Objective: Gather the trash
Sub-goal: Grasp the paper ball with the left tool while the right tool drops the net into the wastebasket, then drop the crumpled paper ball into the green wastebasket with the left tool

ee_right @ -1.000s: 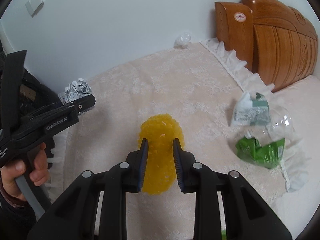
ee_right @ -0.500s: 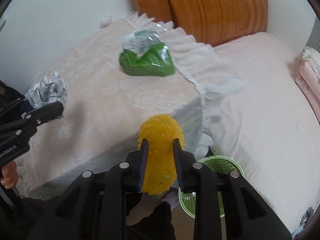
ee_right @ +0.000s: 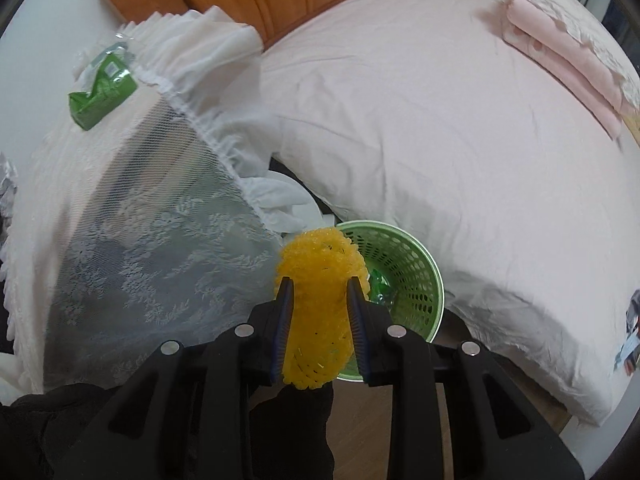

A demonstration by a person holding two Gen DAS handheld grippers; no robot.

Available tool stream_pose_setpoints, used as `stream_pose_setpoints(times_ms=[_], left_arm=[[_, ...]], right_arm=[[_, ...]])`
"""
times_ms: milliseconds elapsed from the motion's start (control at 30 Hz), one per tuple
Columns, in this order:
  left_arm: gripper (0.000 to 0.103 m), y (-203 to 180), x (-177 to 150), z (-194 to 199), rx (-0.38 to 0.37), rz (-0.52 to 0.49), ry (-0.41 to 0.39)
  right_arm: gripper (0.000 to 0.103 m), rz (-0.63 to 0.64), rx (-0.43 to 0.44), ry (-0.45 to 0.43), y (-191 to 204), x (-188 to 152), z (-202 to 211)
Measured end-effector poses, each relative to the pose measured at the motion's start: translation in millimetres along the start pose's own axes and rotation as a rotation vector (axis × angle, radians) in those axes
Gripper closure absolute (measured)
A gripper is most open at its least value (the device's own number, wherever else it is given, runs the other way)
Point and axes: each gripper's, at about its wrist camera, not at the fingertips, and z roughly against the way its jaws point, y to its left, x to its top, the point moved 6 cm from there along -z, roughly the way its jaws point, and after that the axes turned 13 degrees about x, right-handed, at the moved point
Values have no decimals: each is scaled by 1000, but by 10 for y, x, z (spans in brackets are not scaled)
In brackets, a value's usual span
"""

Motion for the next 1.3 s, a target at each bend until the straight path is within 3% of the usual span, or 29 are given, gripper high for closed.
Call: stream_pose_setpoints(times_ms=[100,200,400,600,733,867,933,1200,1300], left_arm=[[50,-51,-5,14,0,-22,-3],[50,-74,-14,13,-4,-32,-2],[50,-185,-24,6,-19,-70,3],[49,-649,58,8,-95,-233,-19],[49,-1115,137,33,-165,-364,-54],[46,-1575,148,-16,-261,-463,-39],[37,-1717,157,-79,-261,-485,-33],[8,-1697,287,-62,-223,-415,-81],[8,-1586,344,-5,-202,-372,-107]], right_arm=[[51,-16,-17,-11,-85,-31,8],[41,-14,-39,-29,-107,-29,41],[31,-27,-71,-55,-195,22,140],[16,-18,-202,-101,-383,69,334],[14,-61,-226,-140,-588,74,507],[12,-98,-236,-165,-763,44,617],[12,-114,-241,-164,-841,15,644],[11,-152,-228,-158,-944,-42,708],[11,-134,-229,-158,-875,-26,676]])
